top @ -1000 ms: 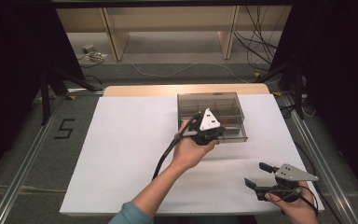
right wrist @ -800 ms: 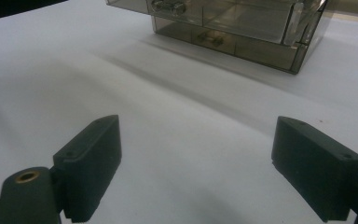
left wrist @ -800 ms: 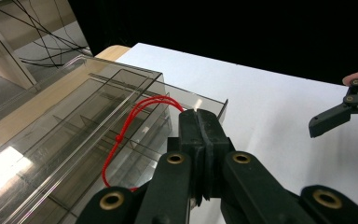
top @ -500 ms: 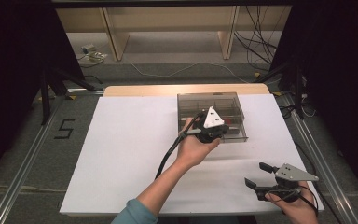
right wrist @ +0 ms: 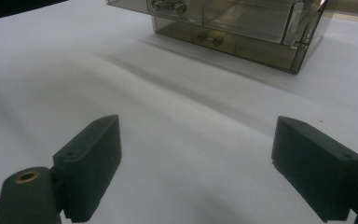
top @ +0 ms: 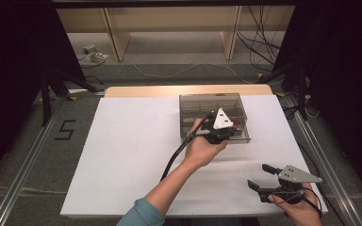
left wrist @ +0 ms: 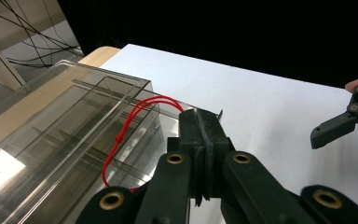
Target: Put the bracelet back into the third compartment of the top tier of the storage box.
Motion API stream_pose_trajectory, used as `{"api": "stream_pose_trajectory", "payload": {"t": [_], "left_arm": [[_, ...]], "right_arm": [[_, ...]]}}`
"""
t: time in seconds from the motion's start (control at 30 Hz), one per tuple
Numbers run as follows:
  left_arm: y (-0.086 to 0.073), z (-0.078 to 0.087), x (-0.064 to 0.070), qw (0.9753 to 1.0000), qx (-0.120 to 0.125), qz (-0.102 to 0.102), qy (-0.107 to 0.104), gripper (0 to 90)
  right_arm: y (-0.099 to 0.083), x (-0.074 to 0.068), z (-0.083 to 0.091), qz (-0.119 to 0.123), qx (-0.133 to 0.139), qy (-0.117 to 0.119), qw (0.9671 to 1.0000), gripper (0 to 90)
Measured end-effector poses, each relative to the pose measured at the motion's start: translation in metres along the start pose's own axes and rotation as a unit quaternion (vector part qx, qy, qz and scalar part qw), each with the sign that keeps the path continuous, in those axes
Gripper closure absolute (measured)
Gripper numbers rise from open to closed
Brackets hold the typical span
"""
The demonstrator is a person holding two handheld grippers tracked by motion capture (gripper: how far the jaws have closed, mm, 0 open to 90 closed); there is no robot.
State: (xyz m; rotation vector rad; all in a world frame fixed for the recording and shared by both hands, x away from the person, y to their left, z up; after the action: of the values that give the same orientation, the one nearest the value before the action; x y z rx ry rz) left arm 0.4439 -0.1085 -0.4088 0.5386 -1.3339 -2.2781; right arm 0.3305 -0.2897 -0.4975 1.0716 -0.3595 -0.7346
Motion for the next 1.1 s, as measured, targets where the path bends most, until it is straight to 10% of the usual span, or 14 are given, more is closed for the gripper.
{"api": "stream_pose_trajectory", "payload": {"t": [1.1], "left_arm": [[0.004,-0.03,0.01,0.9997,-0.021,-0.01,-0.011,89.7]], "right_arm": [[0.0,0.0,0.001,0.002,0.002,0.0,1.0,16.1]]}}
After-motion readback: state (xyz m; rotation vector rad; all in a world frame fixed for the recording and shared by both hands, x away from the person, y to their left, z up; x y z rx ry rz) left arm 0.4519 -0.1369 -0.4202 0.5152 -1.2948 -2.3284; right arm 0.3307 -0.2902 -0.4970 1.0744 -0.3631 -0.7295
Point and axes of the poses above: each handheld gripper's, and its own axes: z roughly backward along the jaws, y roughly out of its top, x roughly to its right, the point moved 5 cm from there along -z, roughly forward along the jaws, and after that the axes turned 5 degrees about y, right-handed, at the moved point
